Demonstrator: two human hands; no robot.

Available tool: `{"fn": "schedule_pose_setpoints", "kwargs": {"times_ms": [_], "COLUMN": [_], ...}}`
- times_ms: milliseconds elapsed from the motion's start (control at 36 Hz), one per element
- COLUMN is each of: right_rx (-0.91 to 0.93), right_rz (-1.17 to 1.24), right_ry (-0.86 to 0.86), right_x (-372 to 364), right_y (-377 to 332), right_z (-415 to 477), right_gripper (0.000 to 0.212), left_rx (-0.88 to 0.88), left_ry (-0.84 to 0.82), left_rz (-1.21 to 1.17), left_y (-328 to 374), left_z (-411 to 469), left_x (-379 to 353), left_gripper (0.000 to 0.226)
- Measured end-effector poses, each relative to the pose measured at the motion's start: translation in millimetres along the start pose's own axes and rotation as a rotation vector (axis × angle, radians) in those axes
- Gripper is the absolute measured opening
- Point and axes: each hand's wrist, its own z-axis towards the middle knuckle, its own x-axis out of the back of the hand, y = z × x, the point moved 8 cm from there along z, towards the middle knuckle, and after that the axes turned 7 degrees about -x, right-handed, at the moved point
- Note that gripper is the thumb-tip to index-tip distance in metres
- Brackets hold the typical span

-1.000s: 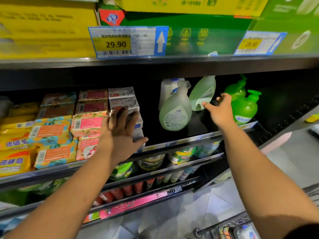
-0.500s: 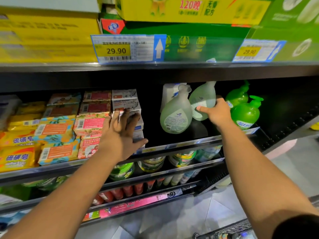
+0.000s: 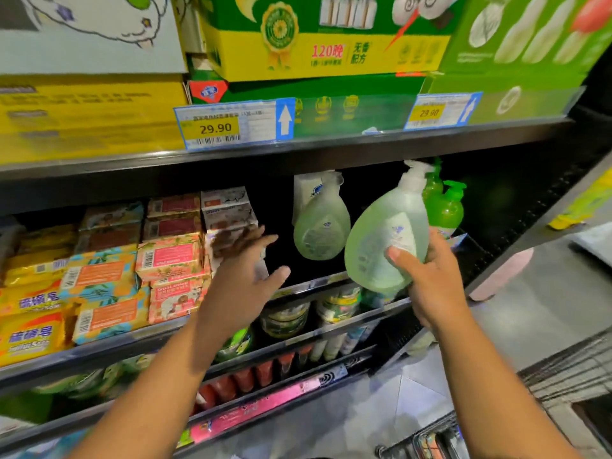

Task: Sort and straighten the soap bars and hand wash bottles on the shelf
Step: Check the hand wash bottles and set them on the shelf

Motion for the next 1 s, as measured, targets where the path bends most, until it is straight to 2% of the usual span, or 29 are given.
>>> {"fn": "schedule_pose_setpoints", "kwargs": {"times_ms": [56,83,194,278,306,389,444,500,556,611,694,750,806,889,944,1000], "right_rx": [-0.066,-0.095,-0.176,-0.138,-0.153,-0.289,-0.319,-0.295,-0.269,-0.336,-0.536,-0.553,-0.481,-0.369,-0.243,-0.112], "right_rz": [0.084,0.091,0.059,-0.170,-0.198,-0.073,-0.027,-0.080,-0.168,-0.159,-0.009,0.076,0.058,0.016,-0.127,-0.269], "right_ry": [-0.049,-0.073,-0.144,-0.113,-0.149,-0.291,-0.350,-0.378,-0.340,-0.304,-0.367,-0.372,-0.328,-0.173,-0.095,-0.060], "right_x": [-14,-22,-55,-69,-75,-92,-97,-98,-97,-97,-104,-106,-105,-95,-90,-91], "right_y": [12,17,23,17,19,21,18,19,23,31,45,42,35,25,12,3], "right_z": [-20,-30,-60,-73,-76,-88,-93,-94,-91,-91,-99,-101,-100,-96,-95,-98], "right_gripper": [0.054,0.048,0.044,0.022,0.019,0.030,0.030,0.027,0.025,0.025,0.038,0.039,0.037,0.037,0.041,0.047], "left_rx": [0.044,0.053,0.091,0.180,0.215,0.312,0.368,0.469,0.551,0.586,0.589,0.585,0.567,0.539,0.532,0.517], "left_ry": [-0.136,-0.187,-0.155,-0.173,-0.168,-0.107,-0.069,-0.051,-0.032,0.024,0.104,0.148,0.198,0.212,0.126,-0.046], "left_rz": [-0.386,-0.492,-0.651,-0.848,-0.907,-0.984,-1.051,-1.183,-1.334,-1.435,-1.445,-1.431,-1.403,-1.232,-1.106,-1.047], "left_y": [23,32,44,44,42,29,23,18,15,13,6,2,-3,-5,1,17], "left_z": [-18,-25,-43,-54,-56,-59,-62,-67,-72,-74,-77,-78,-77,-75,-75,-76], "left_x": [-22,-32,-50,-61,-63,-61,-55,-52,-49,-44,-38,-33,-27,-15,-14,-19], "left_gripper": [0.055,0.054,0.055,0.070,0.079,0.103,0.099,0.089,0.069,0.051,0.051,0.047,0.039,0.036,0.035,0.042]}}
